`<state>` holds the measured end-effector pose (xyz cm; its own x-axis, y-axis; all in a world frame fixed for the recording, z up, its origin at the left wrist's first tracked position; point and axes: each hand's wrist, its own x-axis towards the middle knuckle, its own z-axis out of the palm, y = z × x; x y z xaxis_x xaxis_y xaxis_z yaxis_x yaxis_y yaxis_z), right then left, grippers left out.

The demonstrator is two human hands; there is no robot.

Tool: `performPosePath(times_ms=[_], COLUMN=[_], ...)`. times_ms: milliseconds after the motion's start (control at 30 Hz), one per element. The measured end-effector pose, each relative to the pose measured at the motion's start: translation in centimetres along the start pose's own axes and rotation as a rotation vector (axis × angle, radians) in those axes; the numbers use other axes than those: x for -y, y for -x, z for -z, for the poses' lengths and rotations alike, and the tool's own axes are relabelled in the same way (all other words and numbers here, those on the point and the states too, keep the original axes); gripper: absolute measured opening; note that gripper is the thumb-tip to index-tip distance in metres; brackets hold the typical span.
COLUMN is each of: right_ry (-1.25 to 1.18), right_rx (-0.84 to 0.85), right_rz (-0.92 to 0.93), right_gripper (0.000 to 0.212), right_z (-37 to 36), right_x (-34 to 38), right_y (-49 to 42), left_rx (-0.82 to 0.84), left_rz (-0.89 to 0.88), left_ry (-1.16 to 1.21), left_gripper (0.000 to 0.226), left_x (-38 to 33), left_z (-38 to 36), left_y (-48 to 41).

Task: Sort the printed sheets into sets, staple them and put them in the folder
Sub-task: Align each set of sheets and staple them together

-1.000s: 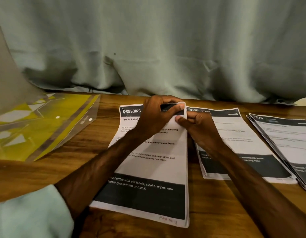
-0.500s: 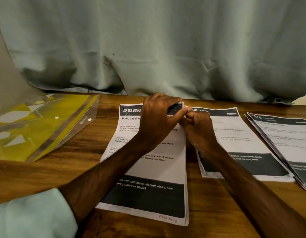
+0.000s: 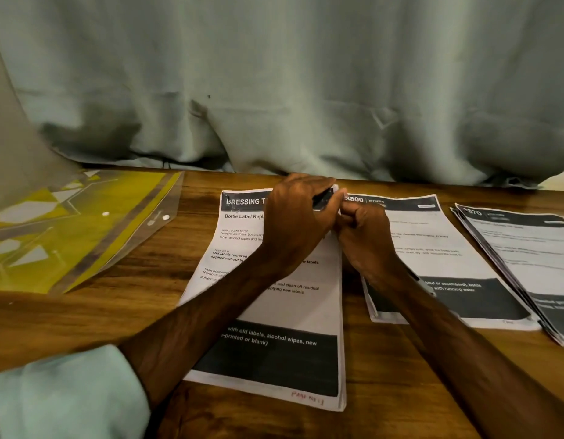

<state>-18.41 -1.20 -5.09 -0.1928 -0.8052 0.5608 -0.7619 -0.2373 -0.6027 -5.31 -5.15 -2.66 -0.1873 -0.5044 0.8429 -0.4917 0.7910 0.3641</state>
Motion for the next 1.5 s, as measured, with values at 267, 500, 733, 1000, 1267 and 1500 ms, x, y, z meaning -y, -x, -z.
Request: performPosePath(times_ms=[267, 500, 733, 1000, 1267, 1500], right_ry=[-0.046, -0.323, -0.426, -0.446, -0.450, -0.445], right_rx=[-0.014, 0.061, 0.152, 0.229, 0.276, 0.271], right_rz=[-0.016, -0.198, -0.246, -0.245, -0.245, -0.235], right_gripper=[0.019, 0.027, 0.017, 0.019, 0.017, 0.016], right_z=[0.0, 1.6, 2.9, 4.7, 5.3, 6.1], right_x=[0.4, 1.1, 1.5, 1.3, 0.6, 0.8], right_y=[0.0, -0.1, -0.5, -0.5, 0.0, -0.4], left_rx=[0.004, 0.118, 0.369, 0.403, 0.501, 0.448], left_rz=[-0.014, -0.065, -0.052, -0.078, -0.071, -0.047], left_ry=[0.005, 0.038, 0.159, 0.254, 0.254, 0.210], left_gripper=[0.023, 0.038, 0.021, 0.018, 0.016, 0.030], left_x=[0.0, 1.6, 3.3, 3.0, 3.2, 3.9], left_z=[0.1, 0.0, 0.3, 0.6, 1.1, 0.4], left_y=[-0.1, -1.7, -2.9, -2.9, -2.9, -2.6])
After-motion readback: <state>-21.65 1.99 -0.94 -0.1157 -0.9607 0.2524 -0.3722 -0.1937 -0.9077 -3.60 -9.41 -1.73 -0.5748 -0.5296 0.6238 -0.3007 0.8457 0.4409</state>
